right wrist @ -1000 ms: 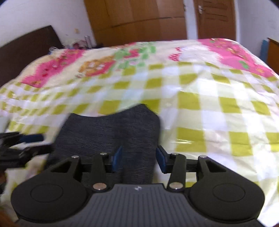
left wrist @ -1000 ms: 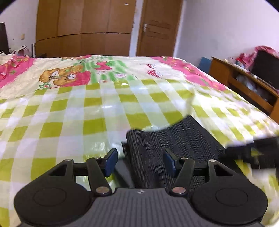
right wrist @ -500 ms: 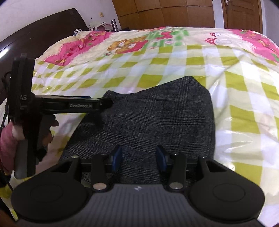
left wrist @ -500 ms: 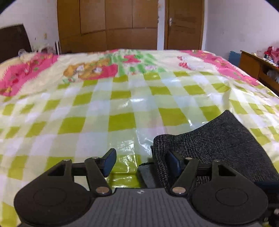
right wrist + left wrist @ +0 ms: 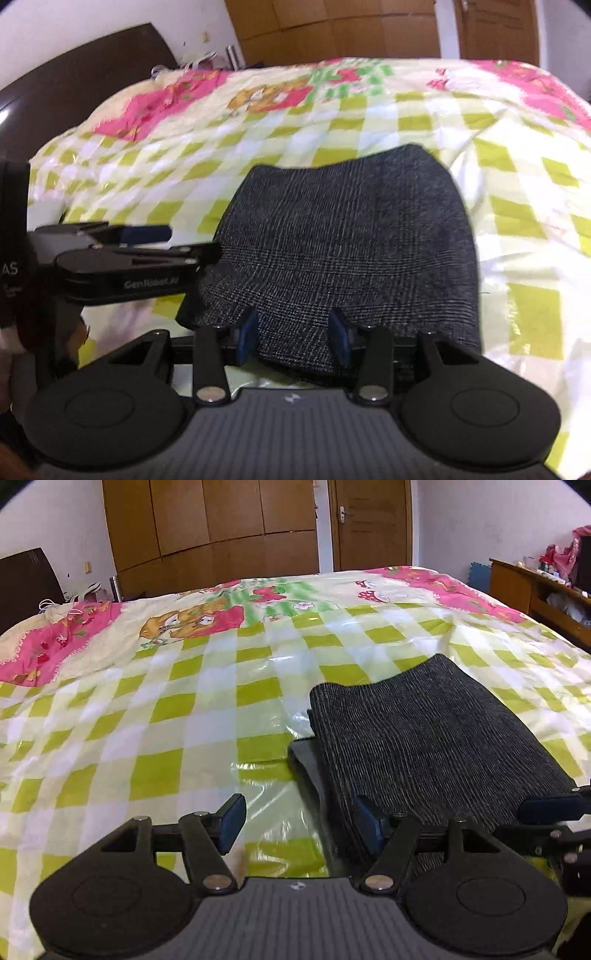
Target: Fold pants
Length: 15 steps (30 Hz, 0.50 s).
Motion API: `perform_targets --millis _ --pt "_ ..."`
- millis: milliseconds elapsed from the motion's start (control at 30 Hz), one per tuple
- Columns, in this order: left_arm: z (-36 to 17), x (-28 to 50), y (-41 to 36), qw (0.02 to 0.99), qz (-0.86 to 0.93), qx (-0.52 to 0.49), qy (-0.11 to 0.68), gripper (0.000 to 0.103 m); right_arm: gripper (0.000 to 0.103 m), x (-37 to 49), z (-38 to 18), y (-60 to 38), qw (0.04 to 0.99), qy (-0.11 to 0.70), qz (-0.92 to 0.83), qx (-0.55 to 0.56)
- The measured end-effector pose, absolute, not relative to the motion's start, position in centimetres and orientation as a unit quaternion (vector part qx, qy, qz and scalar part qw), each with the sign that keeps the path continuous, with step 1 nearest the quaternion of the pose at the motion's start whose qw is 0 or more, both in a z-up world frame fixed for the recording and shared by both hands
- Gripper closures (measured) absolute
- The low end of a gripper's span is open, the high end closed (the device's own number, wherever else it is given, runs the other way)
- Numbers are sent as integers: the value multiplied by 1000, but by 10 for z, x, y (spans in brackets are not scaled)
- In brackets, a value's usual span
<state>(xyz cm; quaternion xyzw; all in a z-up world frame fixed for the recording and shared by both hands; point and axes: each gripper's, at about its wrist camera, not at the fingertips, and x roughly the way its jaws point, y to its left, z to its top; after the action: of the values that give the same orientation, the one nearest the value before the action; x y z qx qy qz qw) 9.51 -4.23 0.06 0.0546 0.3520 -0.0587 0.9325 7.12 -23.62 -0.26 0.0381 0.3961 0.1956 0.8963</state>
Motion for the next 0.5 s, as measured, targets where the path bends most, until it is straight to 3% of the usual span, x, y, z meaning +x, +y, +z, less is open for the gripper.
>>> perform_targets --millis 500 --pt "2 37 -49 923 -101 33 370 27 60 28 0 -256 906 401 106 82"
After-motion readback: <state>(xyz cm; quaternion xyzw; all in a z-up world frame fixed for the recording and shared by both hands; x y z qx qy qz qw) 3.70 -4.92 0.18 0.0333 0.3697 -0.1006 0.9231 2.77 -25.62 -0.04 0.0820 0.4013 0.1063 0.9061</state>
